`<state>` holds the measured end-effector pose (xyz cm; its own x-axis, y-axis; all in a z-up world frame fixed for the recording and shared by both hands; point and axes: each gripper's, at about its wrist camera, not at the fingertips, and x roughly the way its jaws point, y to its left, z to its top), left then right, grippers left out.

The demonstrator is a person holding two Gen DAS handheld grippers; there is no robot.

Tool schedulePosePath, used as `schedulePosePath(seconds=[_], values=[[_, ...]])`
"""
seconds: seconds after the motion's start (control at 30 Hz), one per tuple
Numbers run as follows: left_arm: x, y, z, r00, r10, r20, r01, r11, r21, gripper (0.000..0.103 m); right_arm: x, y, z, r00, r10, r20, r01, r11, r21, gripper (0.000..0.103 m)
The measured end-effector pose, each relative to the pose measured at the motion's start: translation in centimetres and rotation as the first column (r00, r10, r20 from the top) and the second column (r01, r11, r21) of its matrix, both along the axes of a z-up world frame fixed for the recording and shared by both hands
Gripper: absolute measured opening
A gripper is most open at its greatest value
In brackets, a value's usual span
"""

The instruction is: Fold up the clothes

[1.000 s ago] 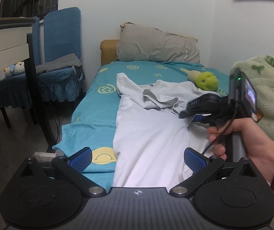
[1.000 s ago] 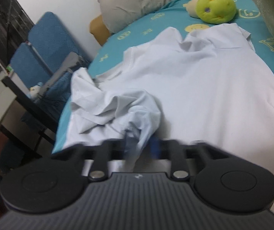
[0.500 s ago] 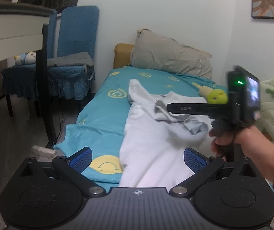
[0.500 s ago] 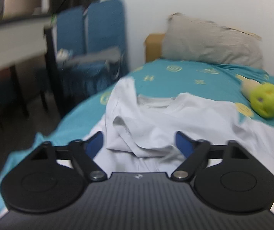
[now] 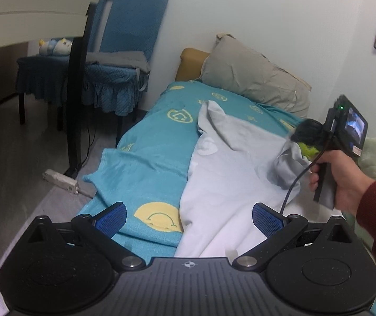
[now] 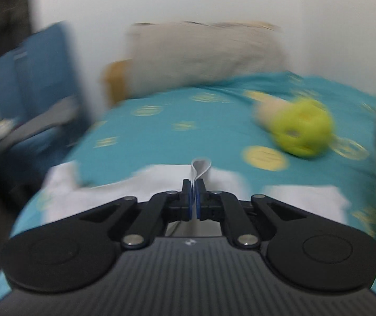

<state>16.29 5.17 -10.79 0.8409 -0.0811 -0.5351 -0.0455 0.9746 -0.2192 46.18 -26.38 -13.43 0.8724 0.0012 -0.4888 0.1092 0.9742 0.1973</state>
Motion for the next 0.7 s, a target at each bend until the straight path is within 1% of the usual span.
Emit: schedulePosePath(seconds=[0.03, 0.07, 0.13, 0.17, 0.23, 0.27, 0.3, 0.33, 0.4, 0.47, 0.53, 0.6, 0.67, 0.7], values=[[0.1, -0.3, 0.0, 1.000, -0.004, 0.002, 0.004, 1.000, 0.012, 0.103, 0.4, -1.1, -0.5, 0.999, -0.034, -0.027, 0.034, 0.999, 0.018, 0.006], [0.1, -0.4, -0.1, 1.000, -0.008, 0.003, 0.008, 1.000, 0.022, 0.103, 0.7, -2.0, -1.1, 0.998, -0.039, -0.049, 0.041, 0.998, 0.055, 0.008], [0.3, -0.7, -0.2, 1.000, -0.012, 0.002, 0.012, 0.999, 0.040, 0.103, 1.0, -3.5, -2.0, 0.996, -0.019, -0.093, 0.033, 0.989, 0.146, 0.009], [0.5, -0.8, -0.2, 1.000, -0.014, -0.001, 0.014, 0.999, 0.044, 0.103, 0.9, -4.0, -2.3, 0.994, -0.008, -0.111, 0.028, 0.983, 0.182, 0.012], [0.5, -0.9, -0.3, 1.000, -0.016, -0.003, 0.016, 0.999, 0.047, 0.103, -0.2, -4.1, -2.4, 0.994, 0.014, -0.110, 0.009, 0.978, 0.208, 0.046], [0.5, -0.9, -0.3, 1.000, -0.014, -0.003, 0.015, 0.999, 0.049, 0.103, -1.4, -3.7, -2.2, 0.996, 0.030, -0.084, -0.012, 0.976, 0.216, 0.078], [0.5, -0.9, -0.3, 1.000, -0.012, -0.002, 0.012, 0.999, 0.050, 0.103, -2.5, -3.6, -1.9, 0.998, 0.038, -0.049, -0.026, 0.975, 0.221, 0.089], [0.5, -0.9, -0.3, 1.000, -0.009, -0.003, 0.010, 0.999, 0.050, 0.103, -3.7, -3.5, -1.6, 0.999, 0.037, -0.017, -0.033, 0.974, 0.224, 0.088], [0.4, -0.7, -0.2, 1.000, -0.004, -0.004, 0.004, 0.999, 0.048, 0.103, -5.5, -3.4, -1.2, 0.999, 0.044, 0.013, -0.046, 0.966, 0.256, 0.087], [0.3, -0.5, -0.2, 1.000, 0.003, -0.007, -0.003, 0.999, 0.040, 0.103, -7.2, -3.3, -1.3, 0.997, 0.076, 0.006, -0.074, 0.946, 0.315, 0.087], [0.2, -0.3, -0.2, 1.000, 0.010, -0.009, -0.009, 0.999, 0.035, 0.103, -8.7, -3.0, -1.3, 0.992, 0.125, 0.010, -0.120, 0.928, 0.353, 0.087], [0.1, -0.2, -0.1, 1.000, 0.015, -0.008, -0.014, 0.999, 0.033, 0.103, -9.9, -1.6, -1.6, 0.984, 0.179, 0.004, -0.170, 0.930, 0.327, 0.087], [0.0, -0.2, -0.1, 1.000, 0.018, -0.007, -0.018, 0.999, 0.030, 0.103, -10.3, 0.2, -2.0, 0.973, 0.228, -0.027, -0.212, 0.939, 0.270, 0.087], [-0.1, -0.2, -0.1, 1.000, 0.017, -0.006, -0.017, 0.999, 0.032, 0.103, -10.3, 1.2, -2.2, 0.968, 0.245, -0.045, -0.228, 0.944, 0.239, 0.077]])
